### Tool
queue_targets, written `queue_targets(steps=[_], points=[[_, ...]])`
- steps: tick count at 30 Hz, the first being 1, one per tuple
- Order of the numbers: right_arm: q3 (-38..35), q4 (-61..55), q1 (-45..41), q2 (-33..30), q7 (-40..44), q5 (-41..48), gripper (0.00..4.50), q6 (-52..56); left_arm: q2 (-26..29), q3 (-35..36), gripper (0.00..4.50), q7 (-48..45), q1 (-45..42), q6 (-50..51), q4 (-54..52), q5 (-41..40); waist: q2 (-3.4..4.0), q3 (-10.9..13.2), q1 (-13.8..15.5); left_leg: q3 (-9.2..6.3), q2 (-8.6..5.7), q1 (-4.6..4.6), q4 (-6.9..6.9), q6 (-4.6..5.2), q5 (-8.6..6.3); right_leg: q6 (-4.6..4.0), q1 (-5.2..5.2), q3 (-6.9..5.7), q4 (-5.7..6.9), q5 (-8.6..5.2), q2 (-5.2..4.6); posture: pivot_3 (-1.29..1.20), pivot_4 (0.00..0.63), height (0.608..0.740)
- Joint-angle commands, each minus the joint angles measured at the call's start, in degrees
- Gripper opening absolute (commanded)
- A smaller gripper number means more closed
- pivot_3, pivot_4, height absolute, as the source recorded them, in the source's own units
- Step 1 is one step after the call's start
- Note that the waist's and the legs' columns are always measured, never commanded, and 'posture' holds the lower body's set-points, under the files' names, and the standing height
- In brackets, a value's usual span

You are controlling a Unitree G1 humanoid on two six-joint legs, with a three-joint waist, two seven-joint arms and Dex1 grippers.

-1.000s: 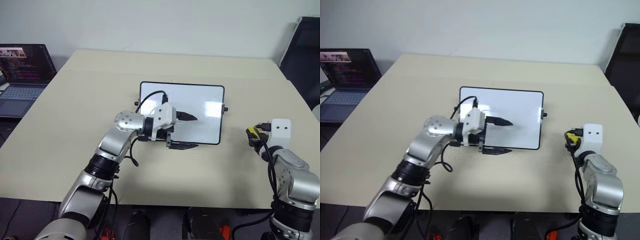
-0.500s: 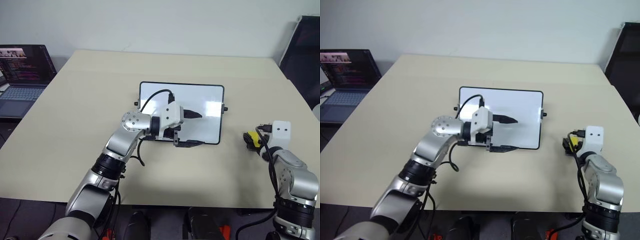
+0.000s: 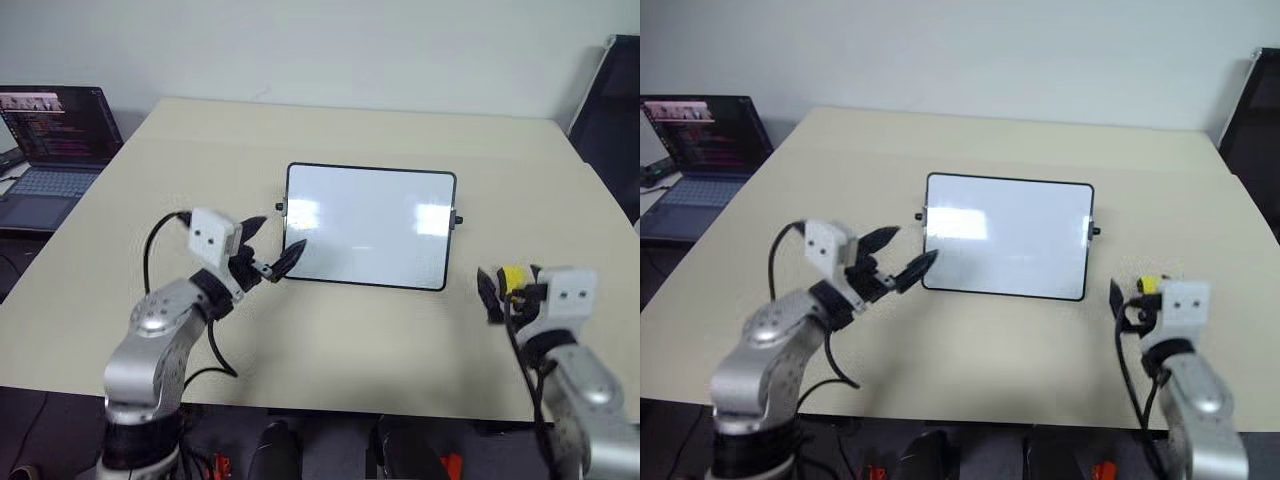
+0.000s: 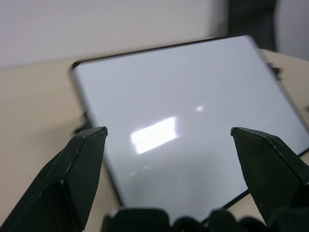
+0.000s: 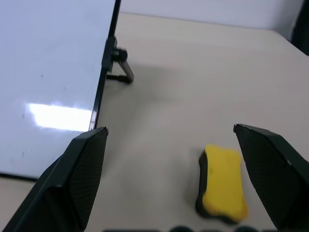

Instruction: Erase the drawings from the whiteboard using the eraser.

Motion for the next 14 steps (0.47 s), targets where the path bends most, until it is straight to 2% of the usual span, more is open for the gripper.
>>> queue_targets(steps=[1,5,8,14], points=[[-1.67,2.52,4.7,1.79,0.05,0.47,4.48,-13.21,-2.84,-0.63,4.5,8.17,3.42,-0.57,-6.25,3.61,-0.07,-0.04,0.02,0.02,-0.01,0.03,0.05,0.0,0.0,-0.03,0.04,0.02,-0.02,0.02,-0.02,0.0,0.15,0.74],[-1.58,6.42,8.06,1.92,2.25,2.61,4.48,-19.98,-4.52,-0.57,4.5,12.77,6.29,-3.02,-3.39,6.97,-0.09,-0.03,-0.58,0.09,-0.01,0.18,0.12,-0.02,0.0,-0.18,-0.02,0.08,-0.03,0.12,-0.02,0.0,0.15,0.74],[-0.75,6.26,9.42,1.56,2.8,3.19,4.48,-20.36,-5.31,0.89,4.5,15.35,6.78,-2.84,-0.62,7.63,-0.1,-0.03,-0.78,0.08,-0.01,0.41,0.13,-0.35,-0.21,-0.19,-0.05,0.11,-0.11,0.12,-0.04,0.0,0.15,0.74],[-0.11,3.91,9.55,0.38,2.25,3.84,4.48,-17.36,-5.46,1.7,4.5,15.77,9.02,-5.32,3.57,7.57,-0.14,-0.06,-0.86,0.13,-0.02,0.38,0.12,-0.3,-0.18,-0.2,-0.01,0.12,-0.37,0.13,-0.11,0.0,0.15,0.74]])
